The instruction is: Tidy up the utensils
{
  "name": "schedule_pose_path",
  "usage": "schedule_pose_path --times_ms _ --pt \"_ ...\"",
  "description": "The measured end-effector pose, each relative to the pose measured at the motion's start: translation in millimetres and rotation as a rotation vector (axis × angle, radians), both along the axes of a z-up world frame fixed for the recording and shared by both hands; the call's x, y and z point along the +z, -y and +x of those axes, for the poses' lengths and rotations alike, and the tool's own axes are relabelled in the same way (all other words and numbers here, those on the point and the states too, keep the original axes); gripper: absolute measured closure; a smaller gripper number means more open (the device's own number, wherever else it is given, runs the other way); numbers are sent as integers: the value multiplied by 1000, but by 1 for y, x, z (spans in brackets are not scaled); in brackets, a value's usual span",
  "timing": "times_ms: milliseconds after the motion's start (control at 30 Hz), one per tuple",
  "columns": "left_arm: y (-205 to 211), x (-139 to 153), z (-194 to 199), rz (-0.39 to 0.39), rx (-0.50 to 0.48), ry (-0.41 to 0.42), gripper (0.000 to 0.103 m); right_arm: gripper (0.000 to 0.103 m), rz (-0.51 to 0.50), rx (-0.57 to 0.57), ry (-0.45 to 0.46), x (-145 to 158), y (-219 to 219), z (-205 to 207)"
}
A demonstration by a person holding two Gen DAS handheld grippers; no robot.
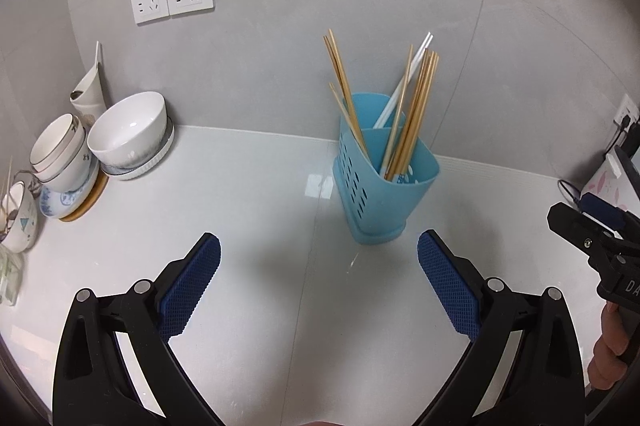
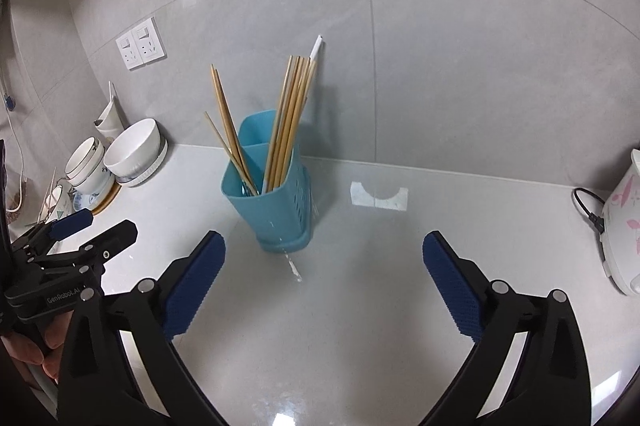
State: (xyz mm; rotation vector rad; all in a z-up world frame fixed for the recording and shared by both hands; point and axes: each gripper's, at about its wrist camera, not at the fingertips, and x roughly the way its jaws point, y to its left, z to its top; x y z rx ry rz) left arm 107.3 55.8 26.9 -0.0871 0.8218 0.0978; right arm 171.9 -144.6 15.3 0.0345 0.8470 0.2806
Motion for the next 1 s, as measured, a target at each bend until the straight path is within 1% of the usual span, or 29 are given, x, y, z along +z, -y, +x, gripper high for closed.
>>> schedule_pose_path --times_ms 200,1000 --pt "5 -5 -7 18 -10 -14 6 8 -39 9 -5 -3 -3 -10" --pt "12 -4 -11 13 -19 -6 6 8 -46 5 -32 -4 -3 -12"
